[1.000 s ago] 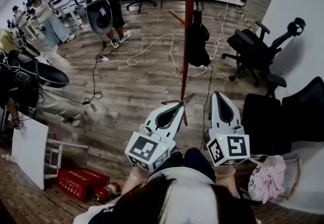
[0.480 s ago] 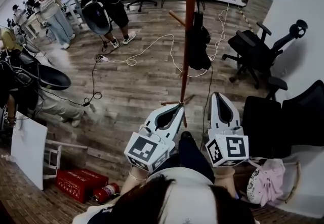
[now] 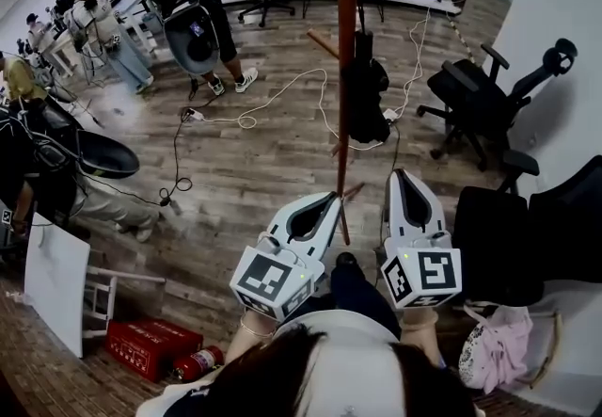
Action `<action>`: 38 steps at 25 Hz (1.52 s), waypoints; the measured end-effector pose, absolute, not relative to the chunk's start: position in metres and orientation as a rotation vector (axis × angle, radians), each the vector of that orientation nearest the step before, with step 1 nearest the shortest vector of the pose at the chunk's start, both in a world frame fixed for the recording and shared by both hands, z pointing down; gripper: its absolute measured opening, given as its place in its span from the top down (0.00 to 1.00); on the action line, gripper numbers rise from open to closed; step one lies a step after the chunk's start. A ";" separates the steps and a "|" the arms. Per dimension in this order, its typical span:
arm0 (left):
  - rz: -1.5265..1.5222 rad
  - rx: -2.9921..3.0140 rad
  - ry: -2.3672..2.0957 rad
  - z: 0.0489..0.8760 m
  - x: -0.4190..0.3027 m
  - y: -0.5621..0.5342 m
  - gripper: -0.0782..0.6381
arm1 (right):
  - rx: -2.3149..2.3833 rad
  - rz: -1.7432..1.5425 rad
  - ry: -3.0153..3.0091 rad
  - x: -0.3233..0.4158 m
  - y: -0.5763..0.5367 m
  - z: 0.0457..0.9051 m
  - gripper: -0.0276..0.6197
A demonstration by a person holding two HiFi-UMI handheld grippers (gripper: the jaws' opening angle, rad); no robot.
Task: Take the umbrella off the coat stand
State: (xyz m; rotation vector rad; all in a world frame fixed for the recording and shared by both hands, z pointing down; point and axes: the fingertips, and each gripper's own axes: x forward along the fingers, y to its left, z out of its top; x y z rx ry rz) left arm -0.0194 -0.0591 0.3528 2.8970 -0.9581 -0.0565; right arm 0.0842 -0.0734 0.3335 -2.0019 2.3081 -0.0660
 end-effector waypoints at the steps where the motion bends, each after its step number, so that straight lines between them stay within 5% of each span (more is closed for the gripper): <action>1: -0.056 2.898 -0.961 0.352 -0.017 -0.062 0.88 | -1.999 -0.063 2.315 0.086 -0.077 0.333 0.90; 28: -0.038 2.859 -1.054 0.353 0.018 -0.141 0.88 | -1.894 -0.087 2.478 0.106 -0.166 0.347 0.89; 38: -0.031 2.839 -1.087 0.359 0.025 -0.165 0.88 | -1.841 -0.118 2.543 0.106 -0.193 0.358 0.77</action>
